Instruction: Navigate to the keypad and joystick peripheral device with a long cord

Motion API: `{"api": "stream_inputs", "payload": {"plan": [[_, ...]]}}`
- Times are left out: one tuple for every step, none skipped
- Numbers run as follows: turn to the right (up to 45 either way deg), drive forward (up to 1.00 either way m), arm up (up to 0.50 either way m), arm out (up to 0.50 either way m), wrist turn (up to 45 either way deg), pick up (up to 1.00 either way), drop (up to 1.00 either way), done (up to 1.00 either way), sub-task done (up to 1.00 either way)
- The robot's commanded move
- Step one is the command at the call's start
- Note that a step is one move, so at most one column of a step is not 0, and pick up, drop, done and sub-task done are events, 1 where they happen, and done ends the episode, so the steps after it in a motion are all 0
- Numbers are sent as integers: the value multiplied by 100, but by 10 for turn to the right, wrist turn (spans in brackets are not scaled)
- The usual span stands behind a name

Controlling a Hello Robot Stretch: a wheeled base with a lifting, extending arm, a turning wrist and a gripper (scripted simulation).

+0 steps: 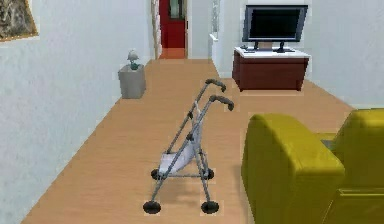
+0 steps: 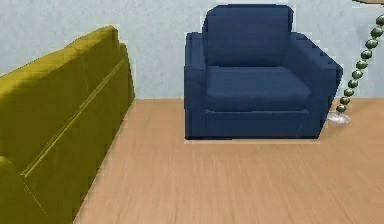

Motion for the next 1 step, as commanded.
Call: {"api": "stream_inputs", "payload": {"plan": [[-450, 0, 0, 0, 0, 0, 0, 0, 0]]}}
